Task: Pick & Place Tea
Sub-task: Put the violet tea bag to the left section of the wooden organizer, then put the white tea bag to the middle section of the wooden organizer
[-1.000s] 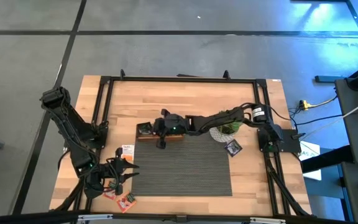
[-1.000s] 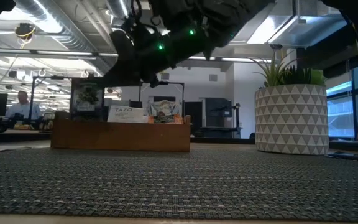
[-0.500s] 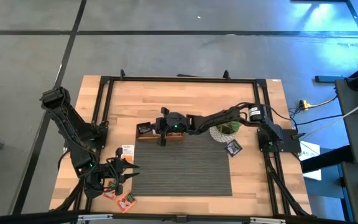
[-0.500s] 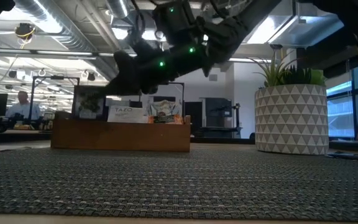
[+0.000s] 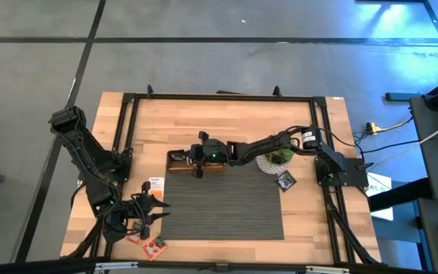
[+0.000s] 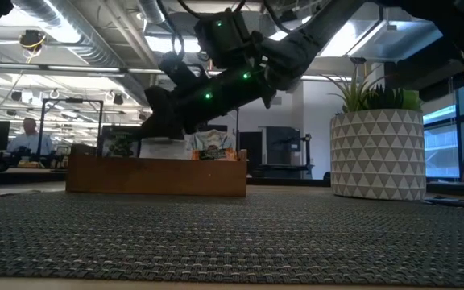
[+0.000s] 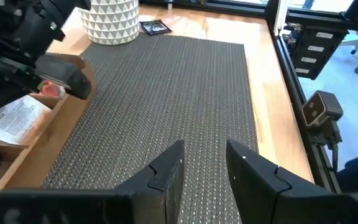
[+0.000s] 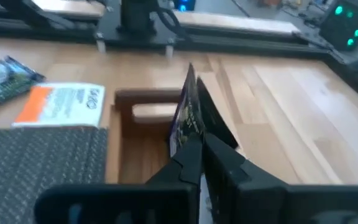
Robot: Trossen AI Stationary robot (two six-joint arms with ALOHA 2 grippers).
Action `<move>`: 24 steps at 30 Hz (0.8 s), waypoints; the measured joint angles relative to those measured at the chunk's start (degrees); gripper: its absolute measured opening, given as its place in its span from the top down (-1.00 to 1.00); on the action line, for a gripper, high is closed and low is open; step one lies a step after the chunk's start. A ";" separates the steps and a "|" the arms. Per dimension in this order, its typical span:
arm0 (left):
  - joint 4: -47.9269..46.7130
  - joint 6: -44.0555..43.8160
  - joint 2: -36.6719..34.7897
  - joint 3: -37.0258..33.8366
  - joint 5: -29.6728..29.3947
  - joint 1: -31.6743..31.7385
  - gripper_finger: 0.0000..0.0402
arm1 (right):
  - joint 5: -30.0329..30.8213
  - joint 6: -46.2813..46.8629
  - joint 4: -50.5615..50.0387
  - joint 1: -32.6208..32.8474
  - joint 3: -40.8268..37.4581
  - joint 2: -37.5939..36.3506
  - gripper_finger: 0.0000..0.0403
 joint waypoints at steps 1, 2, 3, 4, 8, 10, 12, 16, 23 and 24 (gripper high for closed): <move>-0.01 0.00 0.00 0.00 0.29 0.00 0.43 | 0.32 0.35 -0.18 0.00 0.00 0.00 0.89; -0.01 0.00 0.00 0.00 0.46 0.00 0.43 | 0.62 0.45 -0.16 0.00 0.00 0.00 0.89; -0.01 0.00 0.00 0.00 0.47 0.00 0.43 | 0.75 0.47 0.04 0.01 0.00 0.00 0.89; -0.01 0.00 0.00 0.00 0.47 0.00 0.43 | 0.76 0.54 0.10 0.00 0.00 0.00 0.89; -0.01 0.01 0.00 0.00 0.47 0.00 0.43 | 1.65 1.37 -0.02 0.00 0.03 0.00 0.87; -0.01 0.00 0.00 0.00 0.47 0.00 0.43 | 5.51 3.94 -0.31 0.07 0.35 0.00 0.84; -0.01 0.00 0.00 0.00 0.47 0.00 0.43 | 6.76 3.12 -0.27 0.03 0.37 0.00 0.80; -0.01 0.00 0.00 0.00 0.47 0.00 0.43 | 6.74 2.50 0.08 -0.01 0.37 0.00 0.77; -0.01 0.00 0.00 0.00 0.47 0.00 0.43 | 4.43 2.03 -0.01 0.39 0.37 0.00 0.76; -0.01 0.00 0.00 0.00 0.47 0.00 0.43 | 4.33 1.86 -0.22 0.39 0.37 0.00 0.76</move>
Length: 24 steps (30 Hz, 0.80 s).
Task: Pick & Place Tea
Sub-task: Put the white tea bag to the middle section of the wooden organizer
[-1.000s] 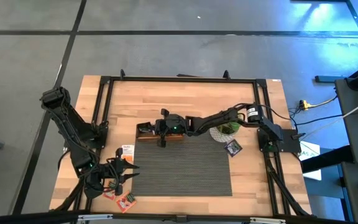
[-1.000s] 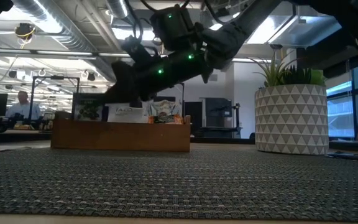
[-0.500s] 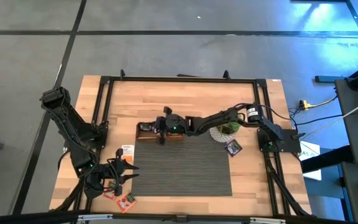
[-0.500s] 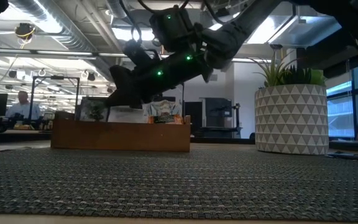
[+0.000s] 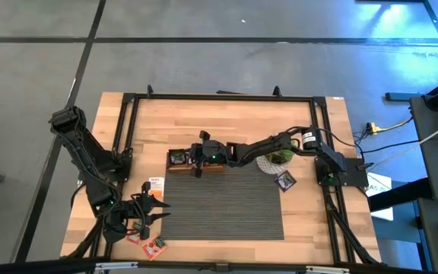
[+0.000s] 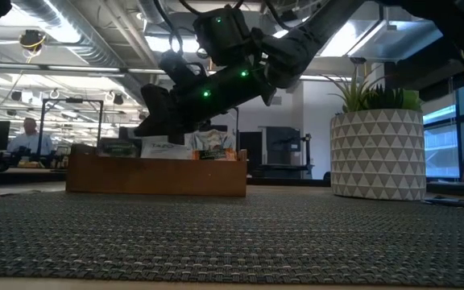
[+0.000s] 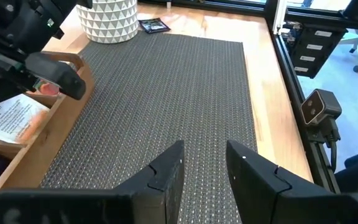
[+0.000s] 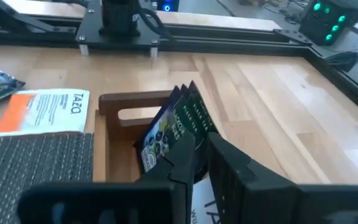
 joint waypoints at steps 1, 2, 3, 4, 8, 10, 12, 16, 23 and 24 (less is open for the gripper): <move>0.00 0.00 0.00 0.00 0.00 0.00 0.43 | 0.00 -0.62 -0.15 -0.02 0.00 0.00 0.76; 0.00 0.01 0.00 0.00 0.00 0.00 0.43 | -0.02 -1.12 -0.29 -0.02 0.00 0.00 0.75; 0.00 0.00 0.00 0.00 0.00 0.00 0.43 | -0.21 -1.32 -0.53 -0.02 0.00 0.00 0.73; 0.00 0.00 0.00 0.00 0.00 0.00 0.43 | -0.74 -1.31 -0.60 -0.02 0.00 0.00 0.71; 0.00 0.00 0.00 0.00 0.00 0.00 0.43 | -1.03 -1.26 -0.62 -0.04 0.00 0.00 0.54; -0.01 0.01 0.00 0.00 -0.01 0.01 0.43 | -1.03 -1.18 -0.89 -0.04 0.00 -0.41 0.45; 0.00 0.00 0.00 0.00 0.00 0.00 0.43 | -1.09 -1.31 -1.05 0.20 0.00 -1.68 0.37; 0.52 -0.04 0.00 0.00 0.00 0.02 0.43 | -1.06 -2.63 -2.67 1.69 0.15 -4.62 0.30; 2.09 -2.03 0.00 0.04 -1.11 1.37 0.46 | -1.16 -5.54 -3.91 5.51 0.04 -5.18 0.29; 0.77 -2.80 0.00 0.07 -0.21 2.16 0.49 | -1.13 -6.08 -3.95 5.98 0.04 -5.20 0.29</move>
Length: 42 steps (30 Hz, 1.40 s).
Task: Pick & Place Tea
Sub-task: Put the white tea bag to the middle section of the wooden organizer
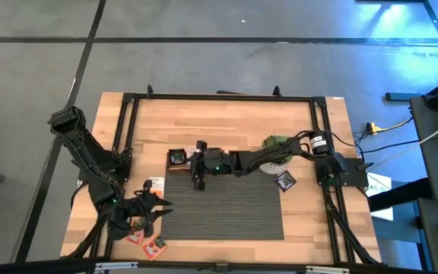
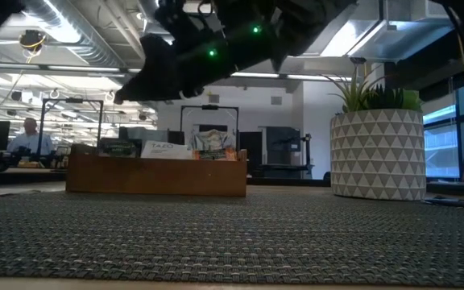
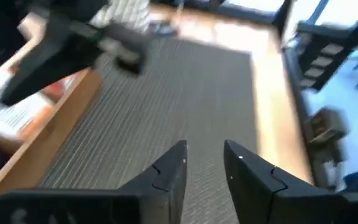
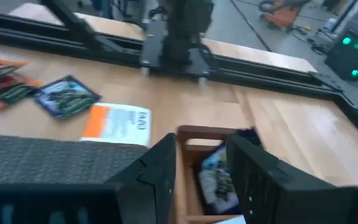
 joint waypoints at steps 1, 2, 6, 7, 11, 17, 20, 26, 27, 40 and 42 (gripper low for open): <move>-1.72 -0.87 0.00 0.00 1.61 0.81 0.53 | 0.06 -0.97 -0.15 0.49 0.00 0.00 0.29; -3.46 -2.03 0.07 0.00 3.78 1.74 0.59 | 0.04 -1.60 -0.53 0.89 0.00 0.00 0.29; -11.69 -9.85 0.13 0.00 12.72 5.93 0.83 | 0.07 -2.75 -2.02 2.05 0.00 0.00 0.29; -14.04 -11.76 0.13 0.00 14.91 6.83 0.89 | 0.06 -2.73 -2.85 2.20 0.00 0.00 0.29; -22.93 -17.51 0.34 -0.02 24.02 8.38 0.98 | 0.11 -2.73 -6.85 2.33 0.00 0.00 0.29; -31.87 -24.57 3.62 -0.02 30.85 10.02 0.98 | 0.13 -2.26 -9.64 2.30 0.00 0.00 0.29; -32.52 -25.72 8.06 -0.04 33.43 11.20 0.98 | 0.13 -2.29 -9.05 2.30 0.00 0.00 0.29; -32.85 -26.86 15.27 0.25 36.93 12.41 0.98 | 0.08 -2.01 -8.07 2.35 0.00 0.00 0.29; -32.93 -26.86 15.93 0.28 37.58 12.46 0.98 | 0.08 -1.38 -8.02 2.35 0.00 0.00 0.29; -26.31 -27.72 16.84 2.69 42.87 6.34 0.98 | -11.14 9.47 -6.34 2.39 0.00 0.00 0.29; -24.94 -27.05 16.83 2.68 41.07 5.27 0.98 | -14.37 13.93 -4.45 2.37 0.00 0.04 0.27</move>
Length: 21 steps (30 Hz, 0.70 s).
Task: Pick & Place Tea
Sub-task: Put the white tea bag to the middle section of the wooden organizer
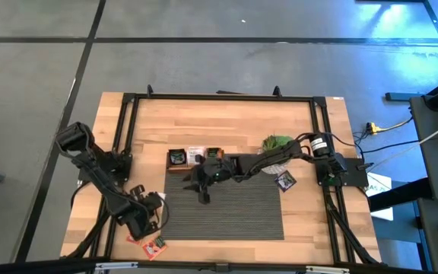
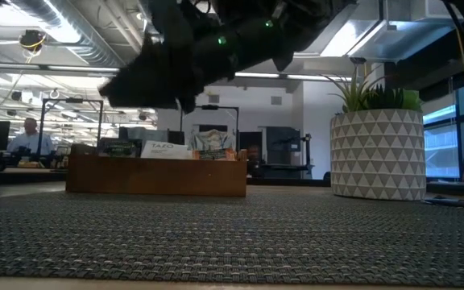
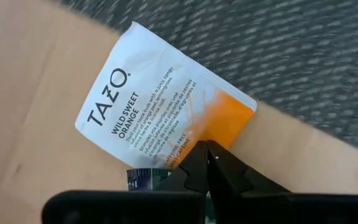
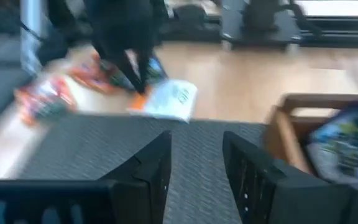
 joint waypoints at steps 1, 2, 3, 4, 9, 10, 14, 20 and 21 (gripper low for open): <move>1.19 1.07 0.03 -0.06 -1.57 -0.44 0.98 | -1.96 2.08 1.03 0.00 0.00 0.00 0.24; 2.65 2.49 0.07 -0.10 -3.13 -0.86 0.98 | -3.42 4.38 2.21 0.00 0.00 0.23 0.20; 4.05 4.09 0.13 -0.06 -4.38 -1.14 0.98 | -4.24 6.27 3.46 0.04 0.05 0.55 0.15; 5.12 5.60 0.19 -0.06 -5.26 -1.22 0.98 | -4.37 8.23 3.57 0.18 0.02 0.66 0.09; 7.25 11.33 1.55 -0.04 -8.66 -1.14 0.98 | -1.89 13.64 4.14 0.78 -0.04 0.84 -0.27; 7.28 12.06 2.21 -0.03 -9.16 -1.10 0.98 | -1.83 14.27 4.70 1.03 -0.04 0.90 -0.33; 8.33 14.67 4.53 0.15 -11.76 -1.13 0.98 | -1.45 15.17 6.57 2.73 -0.04 0.96 -0.48; 12.22 19.35 5.58 -0.10 -16.29 -0.97 0.98 | 2.93 20.84 3.74 5.01 1.53 0.96 -0.46; 12.77 20.12 5.63 -0.10 -16.75 -0.95 0.98 | 3.05 21.52 2.63 5.04 2.06 0.99 -0.43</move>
